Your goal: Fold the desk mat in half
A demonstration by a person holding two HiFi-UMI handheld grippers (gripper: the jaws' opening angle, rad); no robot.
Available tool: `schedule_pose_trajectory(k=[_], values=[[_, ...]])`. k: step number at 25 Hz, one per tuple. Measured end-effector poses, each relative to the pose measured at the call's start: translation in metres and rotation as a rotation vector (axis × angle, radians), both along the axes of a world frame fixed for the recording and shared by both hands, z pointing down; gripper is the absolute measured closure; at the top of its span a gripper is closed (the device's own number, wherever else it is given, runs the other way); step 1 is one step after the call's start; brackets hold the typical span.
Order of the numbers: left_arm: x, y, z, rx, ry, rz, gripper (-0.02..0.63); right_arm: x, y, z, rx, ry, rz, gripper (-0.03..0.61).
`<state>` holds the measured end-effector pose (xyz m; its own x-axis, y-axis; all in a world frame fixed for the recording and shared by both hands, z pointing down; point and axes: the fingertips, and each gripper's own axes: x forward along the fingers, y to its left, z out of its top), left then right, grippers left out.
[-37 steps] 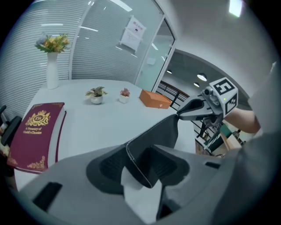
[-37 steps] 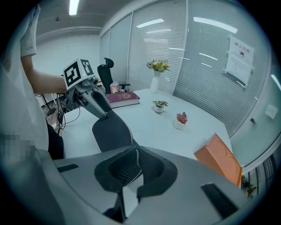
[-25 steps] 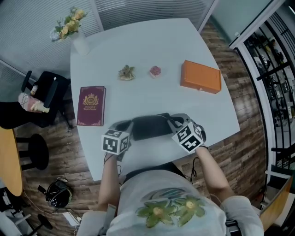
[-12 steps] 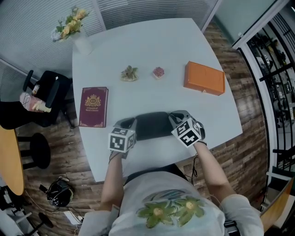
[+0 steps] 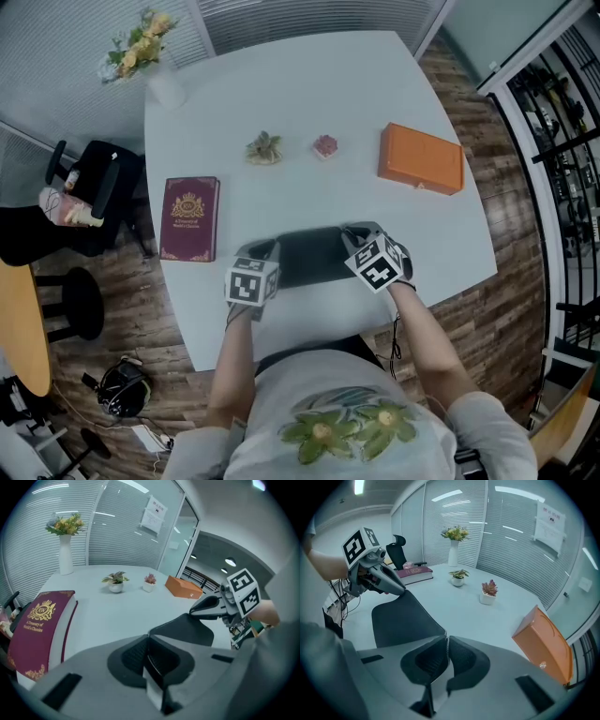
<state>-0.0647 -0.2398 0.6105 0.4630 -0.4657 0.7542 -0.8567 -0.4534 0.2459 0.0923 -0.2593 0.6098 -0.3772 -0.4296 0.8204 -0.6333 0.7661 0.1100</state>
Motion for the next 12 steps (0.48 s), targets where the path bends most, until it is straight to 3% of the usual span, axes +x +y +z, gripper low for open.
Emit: schedule_pose_trajectory(k=[12], values=[[-0.001, 0.003, 0.033, -0.067, -0.070, 0.021, 0.600, 0.000, -0.005, 0.038, -0.089, -0.002, 0.030, 0.540]])
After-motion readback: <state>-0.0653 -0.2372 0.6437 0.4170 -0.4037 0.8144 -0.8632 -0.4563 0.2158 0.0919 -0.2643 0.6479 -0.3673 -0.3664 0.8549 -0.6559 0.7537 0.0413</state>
